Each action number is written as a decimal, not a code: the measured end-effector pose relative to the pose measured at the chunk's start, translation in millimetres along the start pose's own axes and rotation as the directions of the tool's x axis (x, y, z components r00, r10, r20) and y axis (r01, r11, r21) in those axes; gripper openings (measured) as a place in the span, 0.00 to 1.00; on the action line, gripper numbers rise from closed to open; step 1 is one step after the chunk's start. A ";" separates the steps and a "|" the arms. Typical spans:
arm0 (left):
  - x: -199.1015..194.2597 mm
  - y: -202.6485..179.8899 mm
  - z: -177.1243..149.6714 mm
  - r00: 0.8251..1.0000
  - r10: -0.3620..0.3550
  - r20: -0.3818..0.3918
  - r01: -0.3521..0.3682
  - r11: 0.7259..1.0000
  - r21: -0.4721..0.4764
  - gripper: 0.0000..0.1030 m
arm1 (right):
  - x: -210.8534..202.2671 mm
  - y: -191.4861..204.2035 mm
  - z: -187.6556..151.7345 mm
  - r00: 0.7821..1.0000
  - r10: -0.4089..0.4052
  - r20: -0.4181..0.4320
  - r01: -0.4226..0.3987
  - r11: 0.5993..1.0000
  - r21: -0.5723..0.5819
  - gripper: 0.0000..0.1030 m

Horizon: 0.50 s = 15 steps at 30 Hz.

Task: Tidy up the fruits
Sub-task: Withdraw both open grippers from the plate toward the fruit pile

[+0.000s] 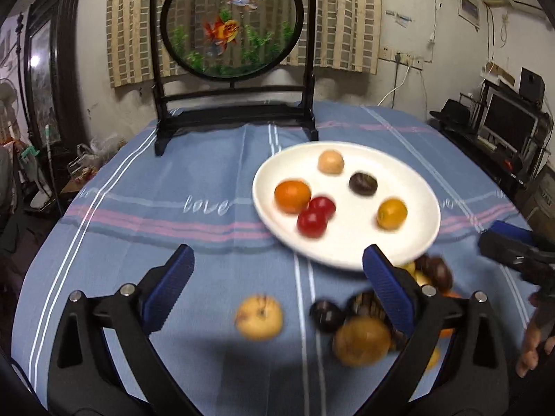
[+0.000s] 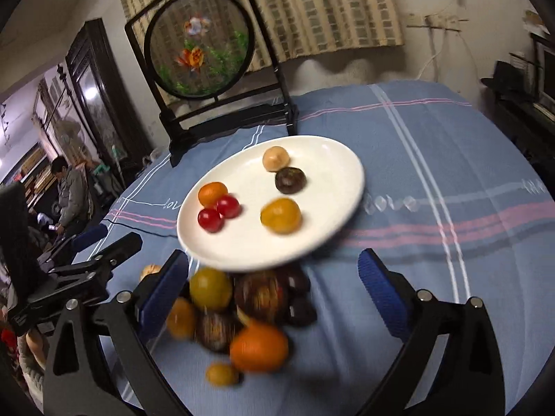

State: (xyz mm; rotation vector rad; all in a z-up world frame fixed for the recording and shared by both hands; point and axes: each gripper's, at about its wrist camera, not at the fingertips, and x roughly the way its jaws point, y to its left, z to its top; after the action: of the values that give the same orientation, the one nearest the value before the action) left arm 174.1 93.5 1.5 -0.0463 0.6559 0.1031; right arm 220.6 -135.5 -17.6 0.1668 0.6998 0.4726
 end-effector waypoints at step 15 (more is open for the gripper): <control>-0.3 9.1 -43.0 0.993 -0.029 -0.118 0.025 0.999 -0.039 0.96 | -6.0 -17.7 -41.0 0.996 -0.023 -0.088 0.031 0.995 0.093 0.99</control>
State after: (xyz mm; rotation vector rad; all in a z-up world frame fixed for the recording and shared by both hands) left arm 146.8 99.3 -32.5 -0.0977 0.7720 0.0870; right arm 196.2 -154.3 -50.5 0.2263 0.8092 0.4230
